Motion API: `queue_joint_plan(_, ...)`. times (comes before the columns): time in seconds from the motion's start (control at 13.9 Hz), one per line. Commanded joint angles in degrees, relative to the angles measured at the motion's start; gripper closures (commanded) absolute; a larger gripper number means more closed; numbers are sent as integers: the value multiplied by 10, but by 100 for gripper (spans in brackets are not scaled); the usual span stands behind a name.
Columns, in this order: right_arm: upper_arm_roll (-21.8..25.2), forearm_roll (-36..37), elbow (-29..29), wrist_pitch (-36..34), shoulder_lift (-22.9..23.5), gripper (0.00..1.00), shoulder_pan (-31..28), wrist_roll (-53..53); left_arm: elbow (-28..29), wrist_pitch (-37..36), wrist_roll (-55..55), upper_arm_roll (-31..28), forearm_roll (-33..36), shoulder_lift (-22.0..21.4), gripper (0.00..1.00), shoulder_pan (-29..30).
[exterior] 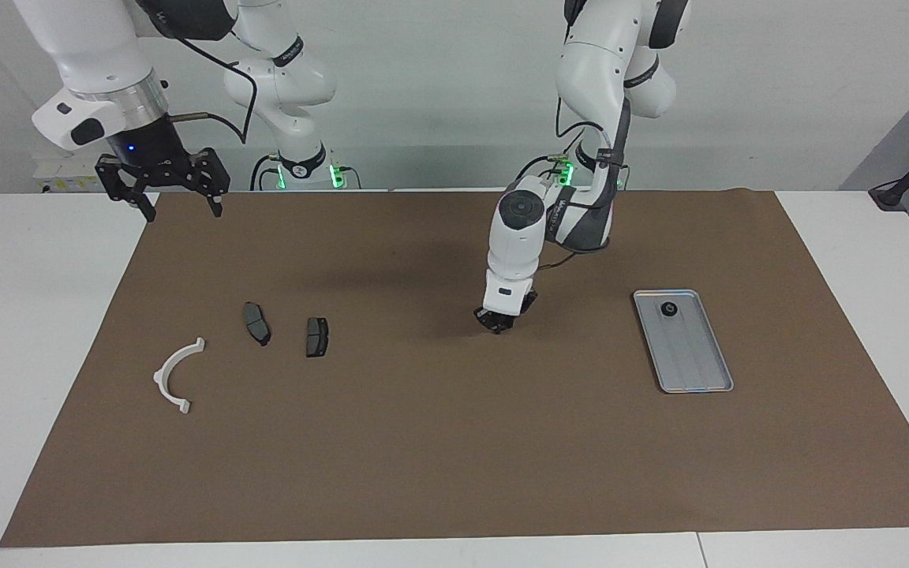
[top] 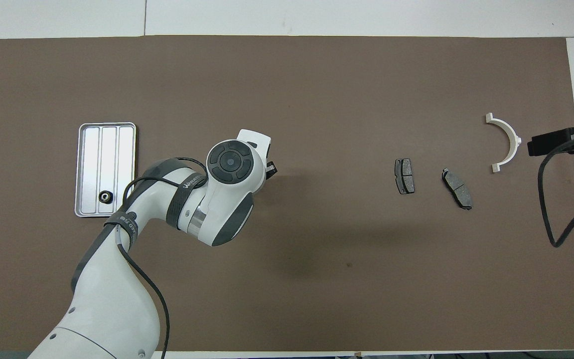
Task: Pick bearing gear from pile to tray
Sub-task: 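Carry the second part to the tray and release it with the left gripper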
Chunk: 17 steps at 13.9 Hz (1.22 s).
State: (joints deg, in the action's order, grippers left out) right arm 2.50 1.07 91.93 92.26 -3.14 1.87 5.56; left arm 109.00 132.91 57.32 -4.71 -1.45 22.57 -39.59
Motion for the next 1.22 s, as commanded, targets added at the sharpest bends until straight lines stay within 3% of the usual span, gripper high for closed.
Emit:
queue_joint_plan(0.0,-3,-12,4,-11,-6,0,-5,4,-4,-23,11,-10,8,-4,98,-4)
queue_joint_plan(0.22,-3,-11,7,-14,-9,0,-2,4,-28,-75,-15,-31,11,-28,99,27)
queue_joint_plan(0.43,-3,-11,7,-15,-9,0,0,4,-8,-103,-168,-34,11,-80,99,125)
queue_joint_plan(0.79,-2,-11,8,-11,-9,0,-1,-17,-8,-83,-373,-34,7,-77,99,252)
queue_joint_plan(1.15,-3,-10,9,-8,-9,0,0,-65,25,-2,-451,-34,6,-58,99,304)
